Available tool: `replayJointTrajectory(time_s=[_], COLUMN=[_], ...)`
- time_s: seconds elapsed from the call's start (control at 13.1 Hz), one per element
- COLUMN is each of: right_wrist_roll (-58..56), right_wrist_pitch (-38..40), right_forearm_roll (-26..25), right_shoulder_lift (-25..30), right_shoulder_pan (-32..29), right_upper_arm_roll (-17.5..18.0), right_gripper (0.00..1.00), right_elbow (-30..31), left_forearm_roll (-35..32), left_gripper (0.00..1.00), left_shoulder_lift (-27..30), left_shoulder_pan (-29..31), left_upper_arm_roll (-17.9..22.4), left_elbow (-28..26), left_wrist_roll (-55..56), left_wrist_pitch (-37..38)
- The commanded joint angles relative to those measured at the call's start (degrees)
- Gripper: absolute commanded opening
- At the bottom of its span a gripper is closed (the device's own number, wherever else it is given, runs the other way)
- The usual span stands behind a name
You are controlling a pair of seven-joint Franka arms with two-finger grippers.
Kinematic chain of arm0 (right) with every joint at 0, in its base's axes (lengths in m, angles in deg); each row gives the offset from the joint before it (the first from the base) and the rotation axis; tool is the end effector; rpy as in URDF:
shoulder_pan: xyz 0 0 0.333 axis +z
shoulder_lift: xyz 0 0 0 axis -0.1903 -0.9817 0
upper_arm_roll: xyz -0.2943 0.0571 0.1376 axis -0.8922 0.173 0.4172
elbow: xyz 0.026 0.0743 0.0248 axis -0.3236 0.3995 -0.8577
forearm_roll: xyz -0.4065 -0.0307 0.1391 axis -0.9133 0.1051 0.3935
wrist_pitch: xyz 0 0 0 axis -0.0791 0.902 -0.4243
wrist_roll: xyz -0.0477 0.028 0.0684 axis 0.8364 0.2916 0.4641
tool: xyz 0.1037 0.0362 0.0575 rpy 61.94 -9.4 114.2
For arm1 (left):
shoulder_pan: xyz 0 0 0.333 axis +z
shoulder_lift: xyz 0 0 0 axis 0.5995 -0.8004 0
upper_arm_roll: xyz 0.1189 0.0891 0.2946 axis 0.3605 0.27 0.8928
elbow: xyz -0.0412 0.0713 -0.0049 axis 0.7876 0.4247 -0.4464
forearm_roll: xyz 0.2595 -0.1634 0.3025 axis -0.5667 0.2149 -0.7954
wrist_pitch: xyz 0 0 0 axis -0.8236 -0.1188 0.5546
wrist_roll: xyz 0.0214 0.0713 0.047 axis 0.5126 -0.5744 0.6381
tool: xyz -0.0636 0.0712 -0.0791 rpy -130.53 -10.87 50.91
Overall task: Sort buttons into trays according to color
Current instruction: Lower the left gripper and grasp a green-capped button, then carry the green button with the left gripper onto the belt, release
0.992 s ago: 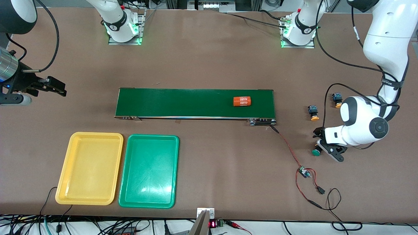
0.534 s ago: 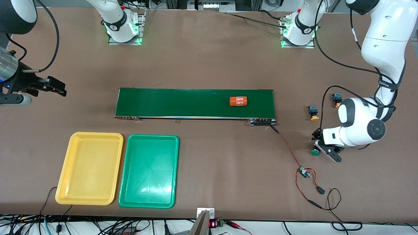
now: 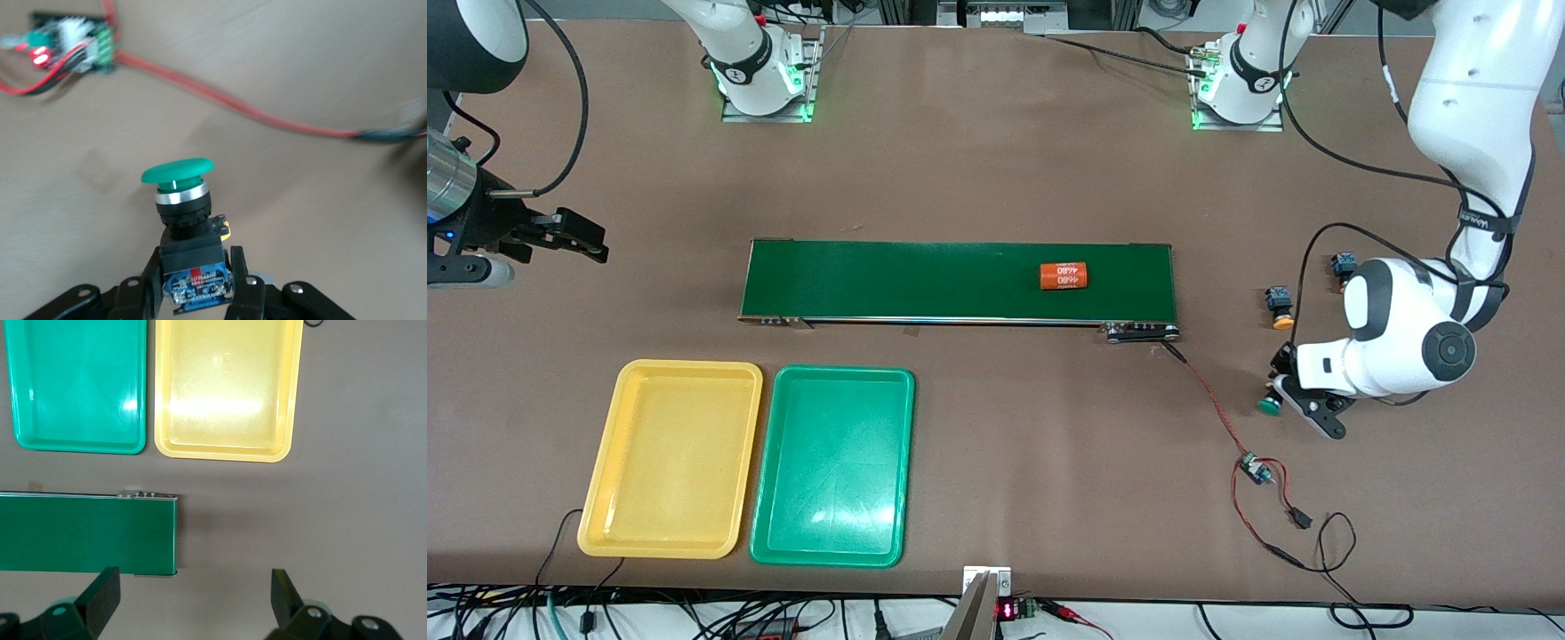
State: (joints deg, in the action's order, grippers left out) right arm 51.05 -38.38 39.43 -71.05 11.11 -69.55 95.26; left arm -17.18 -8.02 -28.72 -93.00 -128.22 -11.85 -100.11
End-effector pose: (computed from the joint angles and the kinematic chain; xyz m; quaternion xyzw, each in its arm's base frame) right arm 0.6286 0.0096 0.5593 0.9997 0.0103 -0.0146 0.0165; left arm 0.6941 -0.0224 0.2061 0.9301 -0.3540 -0.0476 0.0856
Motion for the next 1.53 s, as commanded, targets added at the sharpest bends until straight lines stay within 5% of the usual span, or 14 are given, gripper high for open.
replayJointTrajectory(time_s=[0.0, 0.38, 0.61, 1.45], right_wrist_roll=[-0.03, -0.03, 0.05, -0.12], right_wrist_pitch=[0.14, 0.14, 0.14, 0.23], right_forearm_roll=[1.11, 1.02, 1.20, 2.69], right_shoulder_lift=[-0.53, -0.53, -0.53, -0.53], right_shoulder_pan=[-0.49, -0.58, -0.66, -2.07], right_upper_arm_roll=[0.17, 0.17, 0.17, 0.26], right_gripper=[1.00, 1.00, 1.00, 1.00], right_elbow=[-1.05, -1.05, -0.87, -0.87], left_forearm_roll=[4.97, 10.59, 13.52, 13.25], left_gripper=[0.00, 0.00, 0.00, 0.00], left_shoulder_lift=[8.22, 17.55, 18.87, 18.79], left_shoulder_pan=[-3.09, -11.17, -15.65, -22.52], left_upper_arm_roll=[0.58, 0.49, 0.49, 0.32], left_elbow=[-6.02, -18.33, -21.07, -26.34], left_wrist_roll=[8.32, 29.67, 38.48, 38.33], left_wrist_pitch=[5.96, 6.15, 5.63, -5.26])
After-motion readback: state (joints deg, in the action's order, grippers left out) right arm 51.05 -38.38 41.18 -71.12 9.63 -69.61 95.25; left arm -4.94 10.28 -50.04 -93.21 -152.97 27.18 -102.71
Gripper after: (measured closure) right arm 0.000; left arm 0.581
